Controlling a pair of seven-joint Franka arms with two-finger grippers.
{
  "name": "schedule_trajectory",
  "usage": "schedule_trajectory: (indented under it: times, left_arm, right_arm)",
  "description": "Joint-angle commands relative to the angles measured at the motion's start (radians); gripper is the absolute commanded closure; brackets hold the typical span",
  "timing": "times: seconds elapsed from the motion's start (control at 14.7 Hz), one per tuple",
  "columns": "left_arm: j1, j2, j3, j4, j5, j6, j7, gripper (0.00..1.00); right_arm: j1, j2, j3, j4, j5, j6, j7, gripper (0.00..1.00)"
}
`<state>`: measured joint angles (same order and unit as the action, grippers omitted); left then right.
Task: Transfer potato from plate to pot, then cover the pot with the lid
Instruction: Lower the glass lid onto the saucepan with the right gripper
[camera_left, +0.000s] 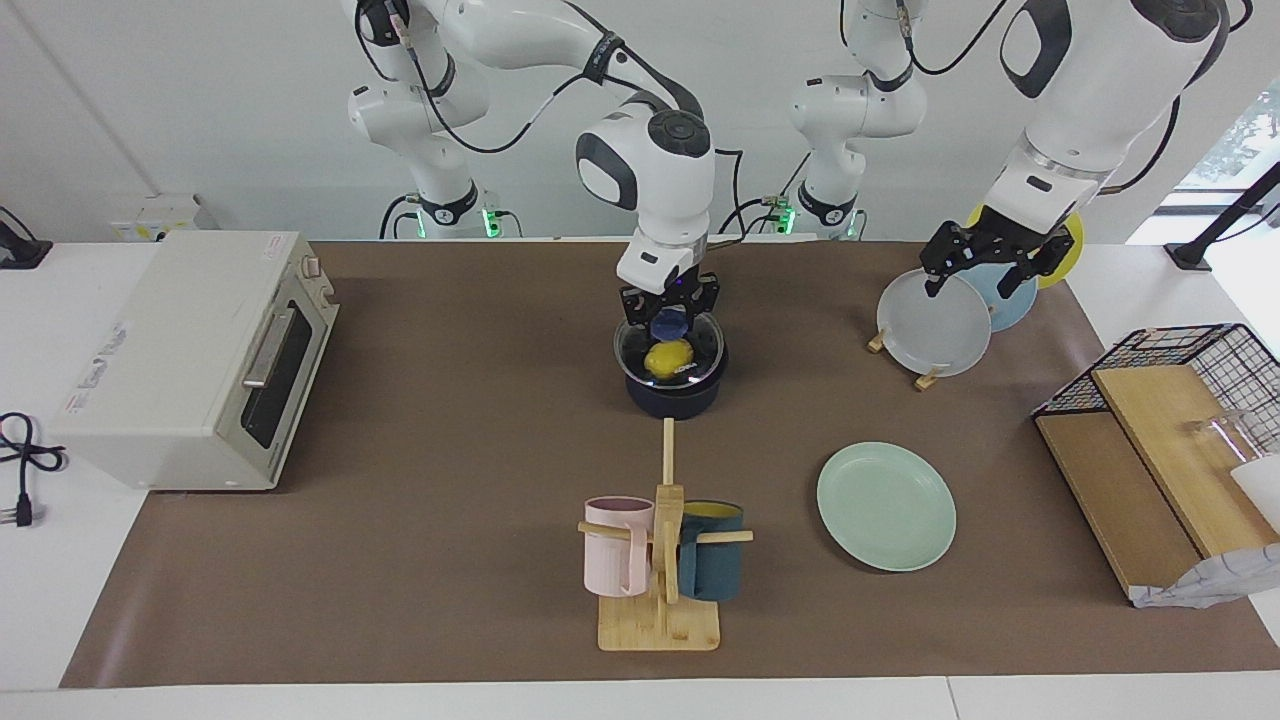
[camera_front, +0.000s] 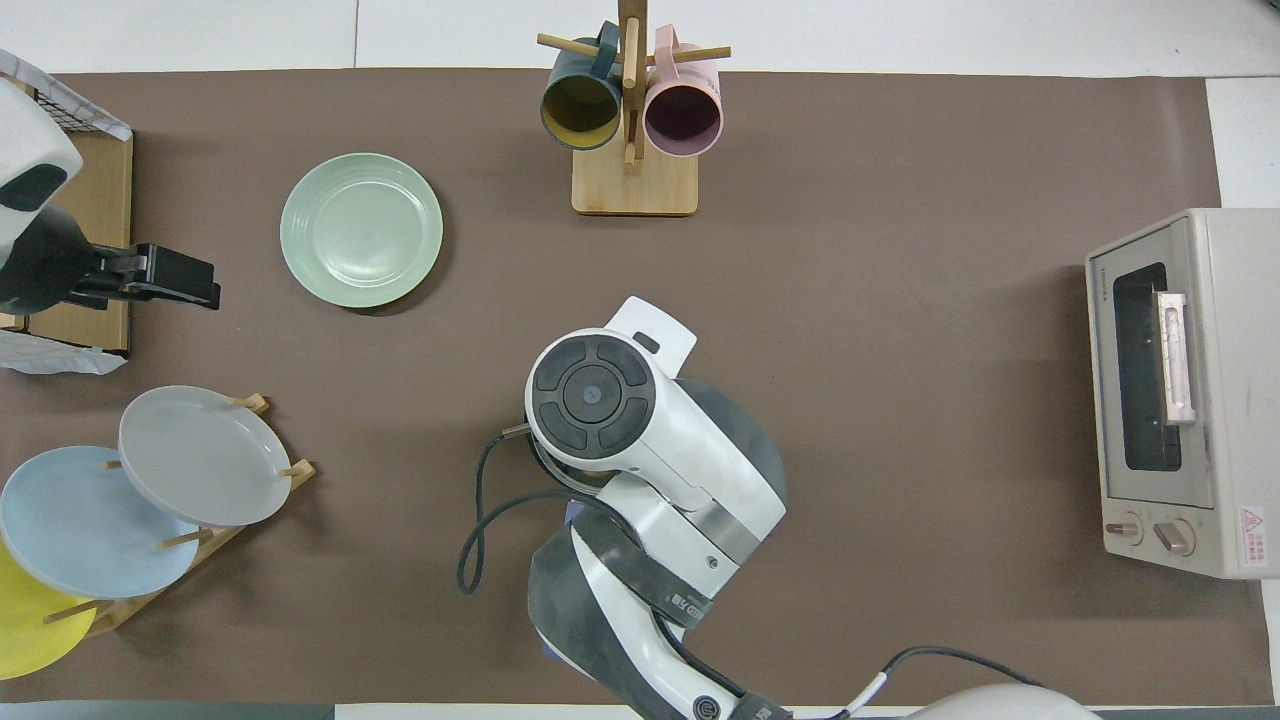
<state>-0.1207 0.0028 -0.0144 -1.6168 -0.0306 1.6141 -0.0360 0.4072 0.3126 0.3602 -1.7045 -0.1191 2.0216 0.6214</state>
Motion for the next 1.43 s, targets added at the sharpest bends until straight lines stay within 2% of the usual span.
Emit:
schedule_trajectory:
  times: [0.0,0.14,0.41,0.68,1.16,1.23,1.3,1.36]
  left_arm:
    - [-0.01,-0.055,0.002,-0.081,0.02,-0.002,-0.013,0.0]
    - [-0.01,-0.052,0.002,-0.072,0.02,0.006,-0.004,0.0]
    - [-0.007,-0.015,0.002,0.035,0.02,-0.052,-0.002,0.0]
    - [0.003,-0.021,0.004,0.031,0.023,-0.092,-0.009,0.0]
    - [0.009,-0.029,0.001,0.017,0.021,-0.088,-0.001,0.0]
    - [0.015,-0.03,0.001,0.015,0.021,-0.085,-0.001,0.0]
    - [0.016,-0.03,0.001,0.012,0.021,-0.079,-0.001,0.0]
    - [0.018,-0.03,0.001,0.012,0.021,-0.079,-0.001,0.0]
  right_arm:
    - [0.012,0.008,0.002,0.009,-0.017,0.031,0.04,1.0]
    - [0.042,0.037,0.0,0.011,-0.051,0.045,0.072,1.0]
    - [0.042,0.043,0.0,0.009,-0.099,0.037,0.077,1.0]
    - [0.032,0.043,0.002,0.009,-0.131,0.032,0.075,1.0]
    - [0.03,0.056,0.002,0.003,-0.123,0.042,0.081,1.0]
    - [0.028,0.056,0.002,0.006,-0.125,0.042,0.081,0.34]
    - [0.03,0.054,0.002,0.012,-0.132,0.036,0.081,0.0]
    - [0.031,0.048,-0.001,0.028,-0.131,0.019,0.081,0.0]
